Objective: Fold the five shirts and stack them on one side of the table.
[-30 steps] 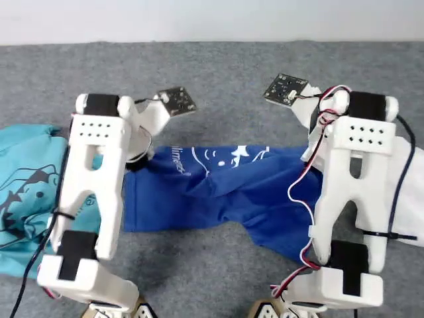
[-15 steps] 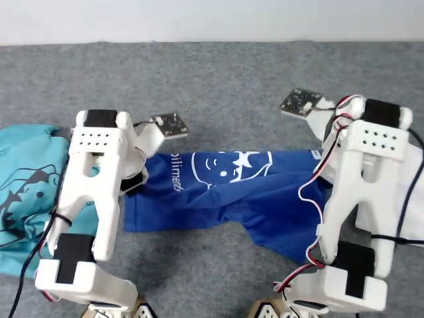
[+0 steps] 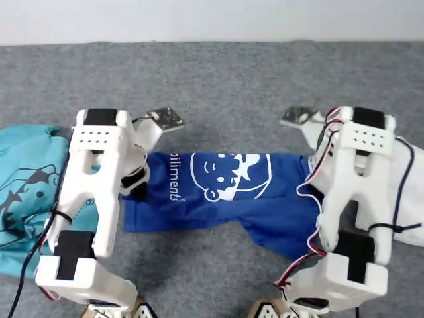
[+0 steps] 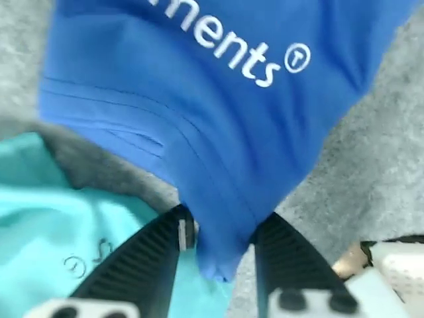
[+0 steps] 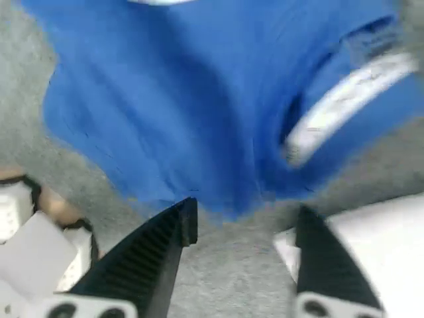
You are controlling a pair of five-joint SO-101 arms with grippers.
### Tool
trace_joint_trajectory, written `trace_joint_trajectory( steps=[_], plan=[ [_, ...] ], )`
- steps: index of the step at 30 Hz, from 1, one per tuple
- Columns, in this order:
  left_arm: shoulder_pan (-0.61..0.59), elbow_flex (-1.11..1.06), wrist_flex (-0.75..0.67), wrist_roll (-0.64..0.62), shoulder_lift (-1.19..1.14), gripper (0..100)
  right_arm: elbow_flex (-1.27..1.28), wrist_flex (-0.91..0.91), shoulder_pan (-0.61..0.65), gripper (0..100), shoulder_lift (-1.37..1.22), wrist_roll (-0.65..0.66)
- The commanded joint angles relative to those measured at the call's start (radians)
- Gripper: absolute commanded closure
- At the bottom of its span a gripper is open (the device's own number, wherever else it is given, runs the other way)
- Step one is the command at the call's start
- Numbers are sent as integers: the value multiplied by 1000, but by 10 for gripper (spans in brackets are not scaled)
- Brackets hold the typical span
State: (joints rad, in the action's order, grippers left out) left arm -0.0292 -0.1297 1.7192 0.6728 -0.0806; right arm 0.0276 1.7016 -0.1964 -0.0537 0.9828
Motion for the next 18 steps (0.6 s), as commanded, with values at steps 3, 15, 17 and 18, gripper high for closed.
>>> trace_joint_trajectory(
  steps=[3, 15, 17, 18],
  plan=[
    [-6, 107, 35, -14, 12, 845, -160, 10, -10, 699, 4, -37],
    [-21, 216, 37, 26, 152, 844, -183, -76, -10, 837, -71, -35],
    [-23, 214, 37, 32, 219, 844, -183, -76, -10, 857, -93, -34],
    [-23, 214, 37, 34, 250, 844, -183, -76, -10, 854, -104, -35]
  ],
)
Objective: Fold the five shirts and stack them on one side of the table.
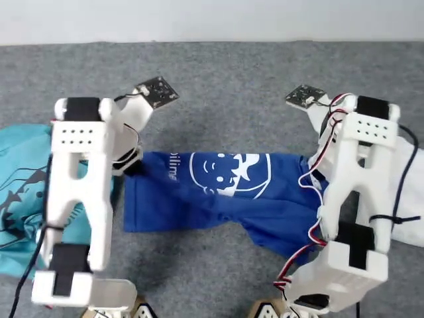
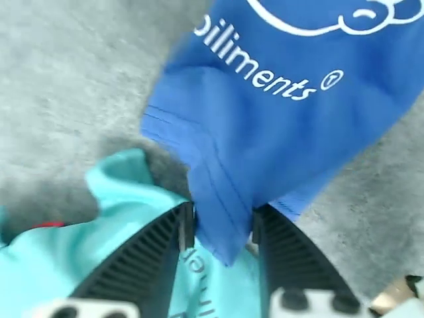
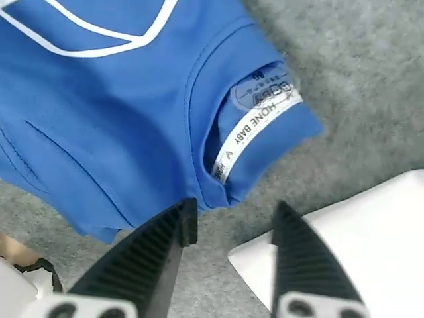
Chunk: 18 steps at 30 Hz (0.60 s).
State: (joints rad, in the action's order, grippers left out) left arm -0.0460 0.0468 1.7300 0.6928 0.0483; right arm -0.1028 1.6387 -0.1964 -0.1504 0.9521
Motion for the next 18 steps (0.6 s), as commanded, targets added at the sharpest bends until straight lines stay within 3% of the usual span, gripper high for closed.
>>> trace_joint_trajectory(
  steps=[1, 18],
  plan=[
    [-6, 38, 26, 14, 147, 840, -52, -15, -10, 855, -16, -6],
    [-152, 36, 26, 40, 196, 800, -54, -15, -2, 858, -48, -8]
  ],
)
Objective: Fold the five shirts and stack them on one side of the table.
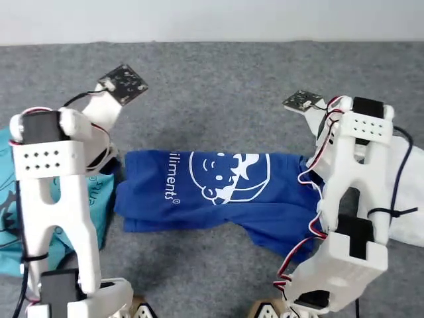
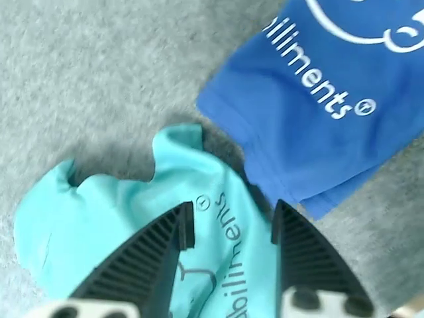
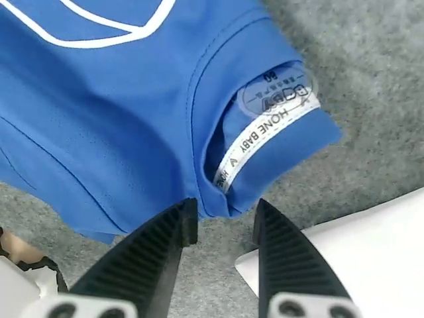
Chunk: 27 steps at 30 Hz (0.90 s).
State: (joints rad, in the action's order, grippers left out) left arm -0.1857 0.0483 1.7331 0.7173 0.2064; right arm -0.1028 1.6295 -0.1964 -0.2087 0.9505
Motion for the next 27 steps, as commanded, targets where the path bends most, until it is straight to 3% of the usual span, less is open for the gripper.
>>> trace_joint_trajectory(
  steps=[1, 6, 13, 18, 24, 27],
  plan=[
    [-11, 35, 21, 14, 37, 800, -54, -7, 1, 858, 10, -8],
    [23, 35, 18, -75, -78, 801, -54, -8, 44, 858, 7, -17],
    [89, 38, -48, -276, -325, 885, -54, -110, 96, 860, -65, -267],
    [118, 35, -25, -293, -512, 962, -55, -137, 119, 860, -116, -371],
    [84, 8, 21, -284, -695, 967, -55, -119, 110, 860, -114, -376],
    [91, -76, 21, -219, -709, 967, -55, -88, 102, 860, -114, -373]
  ],
)
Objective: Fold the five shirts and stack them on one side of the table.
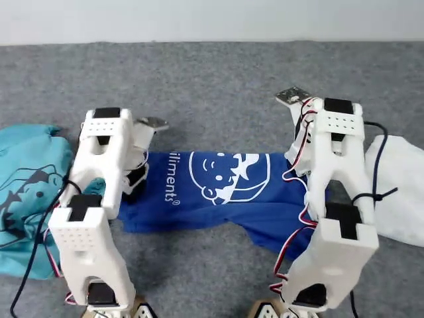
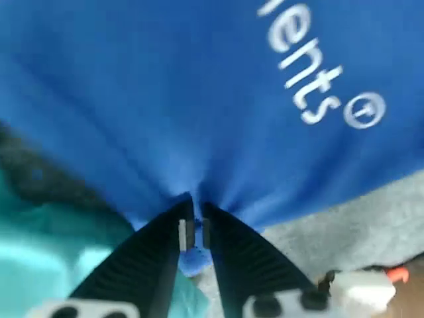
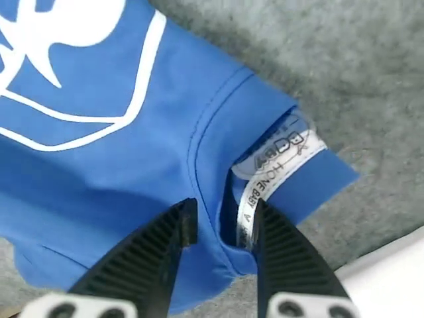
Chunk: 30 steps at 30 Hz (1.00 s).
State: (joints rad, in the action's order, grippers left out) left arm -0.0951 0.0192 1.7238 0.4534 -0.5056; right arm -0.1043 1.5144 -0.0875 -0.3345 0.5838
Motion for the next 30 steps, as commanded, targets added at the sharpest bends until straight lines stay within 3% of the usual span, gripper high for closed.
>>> trace_joint_trajectory(
  steps=[1, 11, 17, 23, 30],
  plan=[
    [6, -71, 31, 54, 5, 967, -54, 38, -8, 860, 12, -6],
    [-25, 42, 29, 49, 210, 967, -54, 79, -16, 860, 13, -9],
    [-23, 122, 28, 48, 305, 966, -48, -81, 18, 860, 1, -11],
    [-21, 150, 29, -78, 310, 966, -51, -162, 90, 860, -47, -9],
    [-26, 151, 31, -100, 319, 966, -196, -174, 22, 860, -242, -3]
  ],
)
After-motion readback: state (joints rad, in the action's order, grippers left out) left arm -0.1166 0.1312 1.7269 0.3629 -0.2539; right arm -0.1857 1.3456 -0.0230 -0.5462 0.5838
